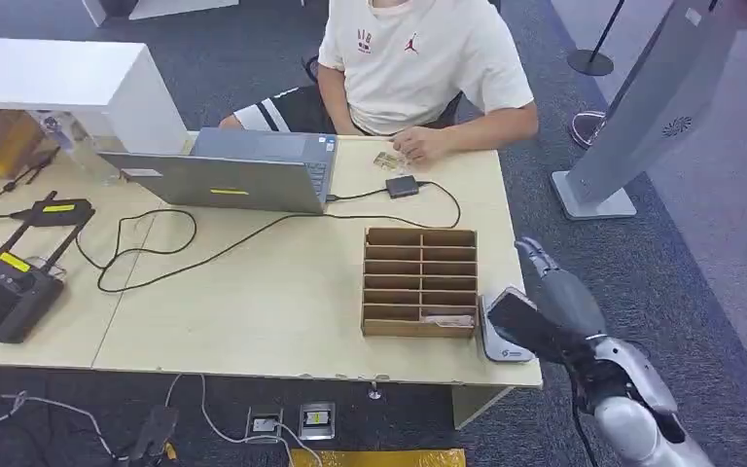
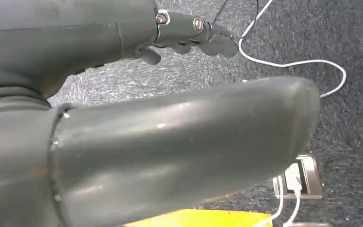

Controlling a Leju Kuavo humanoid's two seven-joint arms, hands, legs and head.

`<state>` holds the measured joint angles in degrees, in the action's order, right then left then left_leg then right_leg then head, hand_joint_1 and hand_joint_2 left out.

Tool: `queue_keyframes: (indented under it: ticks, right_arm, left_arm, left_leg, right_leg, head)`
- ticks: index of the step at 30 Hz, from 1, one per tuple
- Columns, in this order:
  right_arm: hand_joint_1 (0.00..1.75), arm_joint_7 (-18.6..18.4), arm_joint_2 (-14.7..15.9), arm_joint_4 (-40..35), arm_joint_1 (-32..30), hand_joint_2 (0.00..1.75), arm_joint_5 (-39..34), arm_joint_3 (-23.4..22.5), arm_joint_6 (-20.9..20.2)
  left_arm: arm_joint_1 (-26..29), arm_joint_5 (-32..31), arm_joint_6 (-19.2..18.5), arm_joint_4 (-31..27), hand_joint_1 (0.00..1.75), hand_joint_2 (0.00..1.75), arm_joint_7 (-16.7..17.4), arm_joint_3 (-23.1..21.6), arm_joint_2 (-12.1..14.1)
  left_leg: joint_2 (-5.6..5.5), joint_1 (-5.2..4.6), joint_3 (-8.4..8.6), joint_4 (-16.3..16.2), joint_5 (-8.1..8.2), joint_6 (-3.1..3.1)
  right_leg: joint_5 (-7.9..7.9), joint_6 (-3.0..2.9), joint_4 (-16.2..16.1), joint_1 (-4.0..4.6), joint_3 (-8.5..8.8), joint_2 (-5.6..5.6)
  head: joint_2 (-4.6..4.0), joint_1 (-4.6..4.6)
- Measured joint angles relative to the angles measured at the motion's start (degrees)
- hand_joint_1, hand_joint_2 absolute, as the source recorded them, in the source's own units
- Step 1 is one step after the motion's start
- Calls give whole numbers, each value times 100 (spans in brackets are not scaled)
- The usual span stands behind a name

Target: Pass the card to the sensor for recognition and then transmit it.

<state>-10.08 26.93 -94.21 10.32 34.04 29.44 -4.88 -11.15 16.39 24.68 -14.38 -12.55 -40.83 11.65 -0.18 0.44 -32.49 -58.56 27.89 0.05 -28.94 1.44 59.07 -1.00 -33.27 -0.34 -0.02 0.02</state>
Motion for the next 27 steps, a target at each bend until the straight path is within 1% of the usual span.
queue_keyframes:
  ticks: [4, 7, 14, 20, 27]
  right_arm:
    - [0, 109, 50, 251, 8, 175, 698, 205, 153]
    - [0, 158, 53, 416, 11, 175, 910, 324, 199]
    - [0, 201, 50, 662, 61, 175, 1153, 527, 225]
    - [0, 212, 44, 757, 120, 175, 1231, 662, 149]
    - [0, 387, -52, 831, 226, 175, 1243, 765, 18]
  left_arm:
    - [-24, -42, -55, 0, 0, 0, 68, 0, -11]
    - [-59, -57, -81, -2, 0, 0, 116, 0, -11]
    - [-101, -81, -140, -2, 0, 0, 131, 0, -9]
    - [-168, -131, -208, -4, 0, 0, 179, 0, -7]
    - [-192, -253, -240, -26, 0, 0, 234, 0, -7]
  left_leg:
    - [0, 0, 0, 0, 0, 0]
    - [0, 0, 0, 0, 0, 0]
    - [0, 0, 1, 0, 0, 0]
    - [0, 0, 1, 0, 0, 0]
    - [0, 0, 0, 0, 0, 0]
  right_leg:
    - [0, 0, 0, 0, 0, 0]
    - [0, 0, 0, 0, 0, 0]
    - [0, 0, 0, 0, 0, 1]
    - [0, 0, 0, 0, 0, 1]
    - [0, 0, 1, 0, 0, 1]
  head:
    - [0, 0]
    - [0, 0]
    - [0, 0]
    - [0, 0]
    - [0, 0]
